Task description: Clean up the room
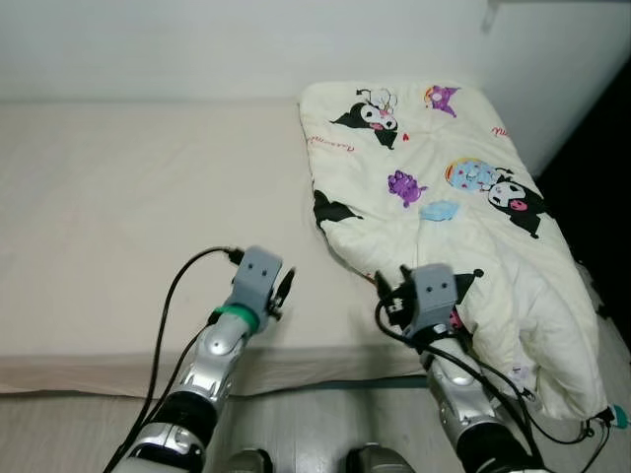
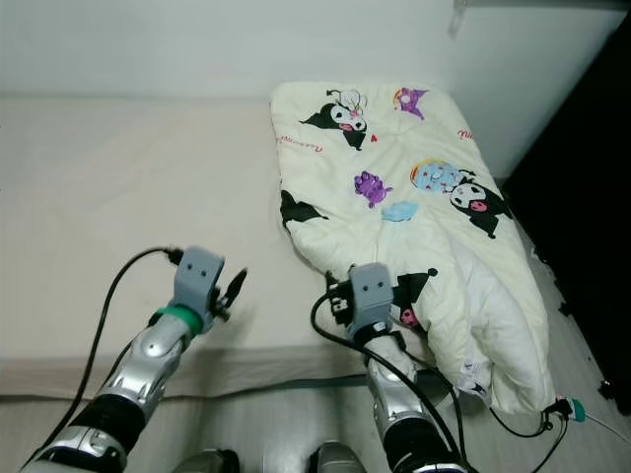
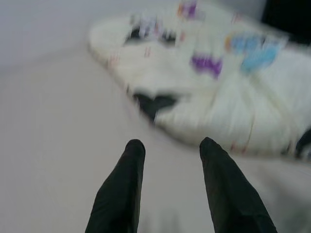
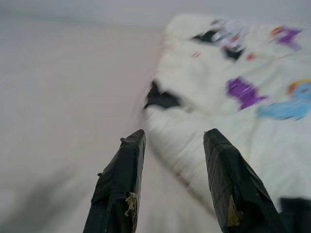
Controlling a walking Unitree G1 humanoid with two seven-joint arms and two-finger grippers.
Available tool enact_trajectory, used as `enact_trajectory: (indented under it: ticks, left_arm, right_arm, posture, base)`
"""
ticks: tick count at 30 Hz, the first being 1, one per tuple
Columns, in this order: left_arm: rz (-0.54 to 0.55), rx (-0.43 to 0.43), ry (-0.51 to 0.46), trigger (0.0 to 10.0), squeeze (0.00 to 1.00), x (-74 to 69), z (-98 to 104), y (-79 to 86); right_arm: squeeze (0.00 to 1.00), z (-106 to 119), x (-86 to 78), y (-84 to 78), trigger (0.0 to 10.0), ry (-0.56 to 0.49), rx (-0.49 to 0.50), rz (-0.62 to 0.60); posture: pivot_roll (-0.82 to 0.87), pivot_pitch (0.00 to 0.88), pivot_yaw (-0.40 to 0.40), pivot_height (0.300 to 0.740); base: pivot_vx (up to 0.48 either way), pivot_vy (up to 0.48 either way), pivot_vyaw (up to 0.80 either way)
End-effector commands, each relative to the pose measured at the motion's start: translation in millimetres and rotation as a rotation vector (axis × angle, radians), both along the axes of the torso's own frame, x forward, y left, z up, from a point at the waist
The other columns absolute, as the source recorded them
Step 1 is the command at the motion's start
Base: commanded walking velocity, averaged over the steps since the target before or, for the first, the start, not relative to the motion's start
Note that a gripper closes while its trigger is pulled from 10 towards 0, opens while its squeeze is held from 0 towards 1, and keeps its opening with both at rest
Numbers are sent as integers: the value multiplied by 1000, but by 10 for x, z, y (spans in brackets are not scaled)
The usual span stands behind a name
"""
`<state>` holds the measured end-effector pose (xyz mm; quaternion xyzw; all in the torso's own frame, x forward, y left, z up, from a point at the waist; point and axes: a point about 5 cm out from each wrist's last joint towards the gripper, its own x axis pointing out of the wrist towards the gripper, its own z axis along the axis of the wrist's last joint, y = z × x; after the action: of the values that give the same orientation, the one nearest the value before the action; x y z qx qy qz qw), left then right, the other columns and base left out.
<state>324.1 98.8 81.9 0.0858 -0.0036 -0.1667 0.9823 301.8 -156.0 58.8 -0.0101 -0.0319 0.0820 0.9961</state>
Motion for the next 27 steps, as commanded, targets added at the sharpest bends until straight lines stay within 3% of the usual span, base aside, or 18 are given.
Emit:
enact_trajectory:
  ticks: [1,7,27]
  left_arm:
    - [-21,-14,-10,10000,0,10,61,-60]
    - [-44,-51,-42,10000,0,5,195,-157]
    - [-26,-49,5,10000,0,-69,155,-122]
  right_arm:
    - [0,40,19,-45,10000,-8,26,-20]
    - [0,60,25,-78,10000,-3,36,-28]
    - [0,64,-8,-144,10000,7,38,-42]
  posture:
    - [-63,0,47,715]
    - [-61,0,44,695]
    - [-63,0,43,625]
  base:
    - [0,0,0]
    - [0,0,0]
    - [0,0,0]
